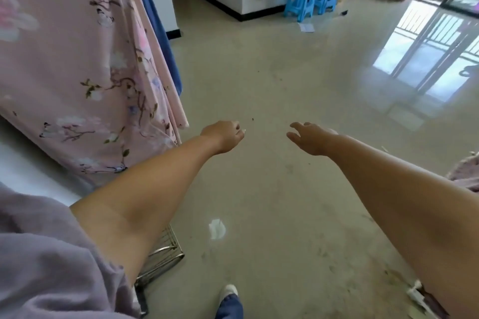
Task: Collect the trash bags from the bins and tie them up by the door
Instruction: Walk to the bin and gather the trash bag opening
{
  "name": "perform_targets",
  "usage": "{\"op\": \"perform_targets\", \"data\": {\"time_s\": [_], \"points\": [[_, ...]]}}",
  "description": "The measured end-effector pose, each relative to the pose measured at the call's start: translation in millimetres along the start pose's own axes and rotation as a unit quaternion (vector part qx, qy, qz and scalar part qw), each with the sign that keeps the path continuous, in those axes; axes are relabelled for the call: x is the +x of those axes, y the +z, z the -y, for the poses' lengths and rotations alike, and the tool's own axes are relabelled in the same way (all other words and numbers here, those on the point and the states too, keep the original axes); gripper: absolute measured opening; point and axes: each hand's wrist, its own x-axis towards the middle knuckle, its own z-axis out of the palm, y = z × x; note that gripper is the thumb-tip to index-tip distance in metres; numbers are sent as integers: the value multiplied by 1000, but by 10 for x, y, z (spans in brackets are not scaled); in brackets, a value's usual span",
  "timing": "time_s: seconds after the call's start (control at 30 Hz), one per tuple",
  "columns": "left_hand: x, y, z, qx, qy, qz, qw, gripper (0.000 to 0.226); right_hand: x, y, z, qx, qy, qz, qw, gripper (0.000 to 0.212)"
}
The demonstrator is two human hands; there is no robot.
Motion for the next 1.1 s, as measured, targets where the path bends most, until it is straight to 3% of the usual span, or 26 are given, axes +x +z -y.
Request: {"op": "perform_targets", "data": {"time_s": [0.23,0.5,0.77,1.1], "points": [[875,-519,433,5,-64,-18,998,44,1220,-441,211,-10,-59,3,998,55],[1448,-560,574,-22,-136,-55,989,42,2149,-728,255,-56,-126,9,990,56],[1865,-536,388,-47,-145,-75,985,41,2587,-897,108,-76,-156,8,985,54],[2657,-543,648,-58,-168,-60,982,40,3508,-929,155,-80,-182,37,979,55]]}}
